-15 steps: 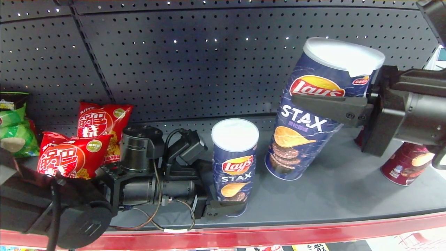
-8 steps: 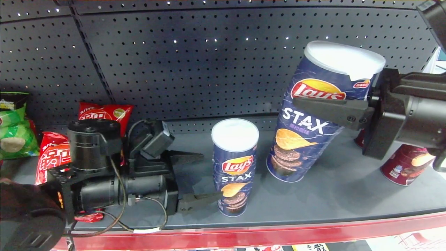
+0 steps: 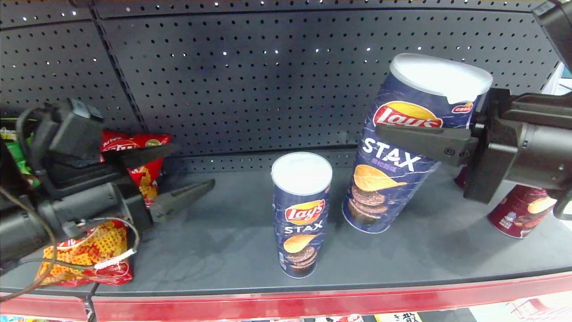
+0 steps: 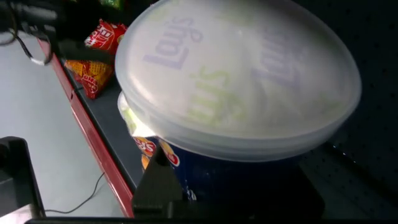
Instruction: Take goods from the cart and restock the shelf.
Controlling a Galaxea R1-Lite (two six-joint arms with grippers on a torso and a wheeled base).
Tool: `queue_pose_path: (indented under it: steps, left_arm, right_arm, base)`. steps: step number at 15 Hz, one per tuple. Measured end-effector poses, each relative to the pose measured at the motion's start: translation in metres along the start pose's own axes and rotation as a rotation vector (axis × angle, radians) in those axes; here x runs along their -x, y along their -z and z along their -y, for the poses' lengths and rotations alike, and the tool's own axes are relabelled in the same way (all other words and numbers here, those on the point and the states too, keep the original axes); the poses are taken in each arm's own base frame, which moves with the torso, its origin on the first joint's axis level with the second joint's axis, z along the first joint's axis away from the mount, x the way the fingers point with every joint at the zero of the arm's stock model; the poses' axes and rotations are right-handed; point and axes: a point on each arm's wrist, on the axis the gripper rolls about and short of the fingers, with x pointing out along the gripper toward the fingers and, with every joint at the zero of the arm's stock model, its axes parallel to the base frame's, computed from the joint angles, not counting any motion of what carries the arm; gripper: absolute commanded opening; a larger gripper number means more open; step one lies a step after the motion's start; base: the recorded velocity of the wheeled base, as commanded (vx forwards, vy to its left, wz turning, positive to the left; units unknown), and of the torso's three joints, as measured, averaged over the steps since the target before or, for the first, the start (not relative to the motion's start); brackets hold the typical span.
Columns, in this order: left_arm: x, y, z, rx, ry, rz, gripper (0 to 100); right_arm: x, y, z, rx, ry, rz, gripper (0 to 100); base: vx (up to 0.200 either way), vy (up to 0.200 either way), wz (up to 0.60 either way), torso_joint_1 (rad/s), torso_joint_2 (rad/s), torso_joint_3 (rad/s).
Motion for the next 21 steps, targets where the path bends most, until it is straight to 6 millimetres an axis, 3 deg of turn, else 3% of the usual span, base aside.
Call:
queue_pose_path:
  steps: [4,6,9,14,17,21]
  left_arm:
    - [0.080,-0.024,-0.006,-0.086,-0.334,0.092,100]
    - [0.121,-0.028,0.012,-0.140,-0.516,0.133,100]
    - [0.158,-0.006,0.059,-0.167,-0.681,0.154,100]
    - [0.185,0.074,0.125,0.076,-0.869,-0.076,100]
    - [0.191,0.081,0.135,0.053,-0.968,-0.056,100]
    - [0.186,0.074,0.124,0.023,-0.773,-0.014,100]
  right_arm:
    - [-0.001,0.001,0.001,-0.001,0.001,-0.003,0]
    - [-0.002,0.000,0.001,-0.001,0.002,-0.002,0]
    - [-0.004,0.000,0.002,-0.001,0.000,-0.003,0]
    - [-0.008,0.001,0.002,-0.001,0.001,0.006,0]
    - [-0.012,-0.002,0.004,-0.002,0.006,0.021,0]
    - [-0.010,-0.004,0.005,-0.003,0.014,0.027,0]
  base:
    - [0.000,0.000,0.00,0.000,0.00,0.000]
    - [0.000,0.000,0.00,0.000,0.00,0.000]
    - [0.000,0.000,0.00,0.000,0.00,0.000]
    - [0.000,0.000,0.00,0.000,0.00,0.000]
    - [0.000,0.000,0.00,0.000,0.00,0.000]
    - [0.000,0.000,0.00,0.000,0.00,0.000]
